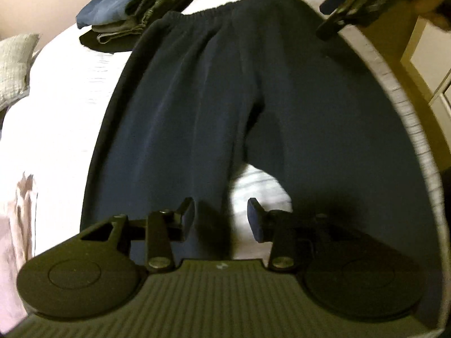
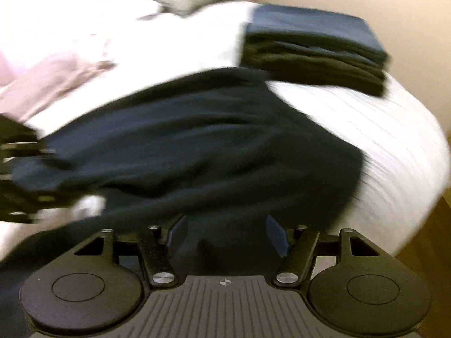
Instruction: Fold clothes
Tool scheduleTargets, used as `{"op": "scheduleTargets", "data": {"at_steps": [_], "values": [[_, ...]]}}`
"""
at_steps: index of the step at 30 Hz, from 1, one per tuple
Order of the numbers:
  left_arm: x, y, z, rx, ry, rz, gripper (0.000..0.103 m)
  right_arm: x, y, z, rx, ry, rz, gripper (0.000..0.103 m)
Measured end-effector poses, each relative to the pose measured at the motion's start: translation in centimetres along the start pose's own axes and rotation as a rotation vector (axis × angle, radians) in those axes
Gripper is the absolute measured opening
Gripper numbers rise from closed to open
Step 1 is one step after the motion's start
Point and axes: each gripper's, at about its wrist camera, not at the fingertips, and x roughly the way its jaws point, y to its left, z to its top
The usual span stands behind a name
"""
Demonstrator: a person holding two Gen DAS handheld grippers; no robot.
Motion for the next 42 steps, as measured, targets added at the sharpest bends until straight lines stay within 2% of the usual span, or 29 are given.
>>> {"op": "scheduleTargets", "data": {"at_steps": [2,3,4,8,11,15,19,20,21,23,24,26,28,30,33,36,40,41,42], "values": [[1.7,-0.2,0.0,0.036,0.010,-0.009,0.028,1.2,2.1,0.1,-0.029,0.010,0.051,0.065],[2.2,-0.1,0.0,0.046,0.011,-0.018,0.012,1.8,3.0,0.1,-0.049,0.015,0.065,0.065],[2.5,0.2,-0.1,0.047,0.009,-0.019,0.006,2.3,4.0,0.2,-0.067,0.018,0.080,0.065],[0.6,4.8,-0.3,-0.089,-0.036,-0.037,0.006,3.3,7.6,0.9,-0.105,-0.012,0.136,0.065],[0.2,7.4,0.0,-0.135,-0.054,-0.055,0.006,4.6,10.2,2.2,-0.089,-0.032,0.130,0.065],[0.7,8.9,-0.1,-0.155,-0.062,-0.109,0.006,8.7,13.3,3.1,-0.100,0.013,0.036,0.065],[1.0,9.6,-0.3,-0.163,-0.071,-0.148,0.006,11.6,15.0,2.7,-0.209,0.056,-0.080,0.065],[1.1,9.8,-0.3,-0.164,-0.076,-0.151,0.006,11.8,15.1,2.4,-0.235,0.051,-0.106,0.056],[1.0,9.9,-0.5,-0.164,-0.081,-0.152,0.006,12.0,15.1,2.1,-0.254,0.049,-0.127,0.031],[1.0,10.0,-0.8,-0.168,-0.088,-0.152,0.007,11.8,14.6,2.4,-0.247,0.055,-0.133,0.013],[1.1,10.0,-0.9,-0.170,-0.091,-0.153,0.008,10.7,14.4,2.9,-0.239,0.037,-0.125,0.008],[0.8,10.1,-1.2,-0.183,-0.097,-0.146,0.013,8.4,14.1,3.9,-0.224,0.001,-0.110,0.007],[0.3,10.2,-1.5,-0.200,-0.105,-0.139,0.023,6.1,13.8,4.9,-0.207,-0.035,-0.093,0.008],[-0.8,10.3,-2.2,-0.219,-0.112,-0.127,0.028,4.2,13.6,5.7,-0.183,-0.069,-0.061,0.007],[-2.5,10.4,-3.3,-0.247,-0.119,-0.101,0.028,4.4,13.6,6.1,-0.188,-0.087,-0.062,0.008],[-4.1,10.2,-5.2,-0.298,-0.107,-0.077,0.028,5.9,13.4,5.9,-0.191,-0.045,-0.029,0.008],[-6.7,8.7,-8.5,-0.364,-0.076,-0.040,0.029,5.3,11.8,4.2,-0.189,-0.010,0.007,0.010],[-7.3,8.2,-9.5,-0.386,-0.065,-0.032,0.029,5.1,11.3,3.5,-0.185,0.006,0.012,0.027],[-8.0,7.5,-10.5,-0.410,-0.054,-0.025,0.029,4.8,10.5,2.4,-0.172,0.032,0.015,0.059]]}}
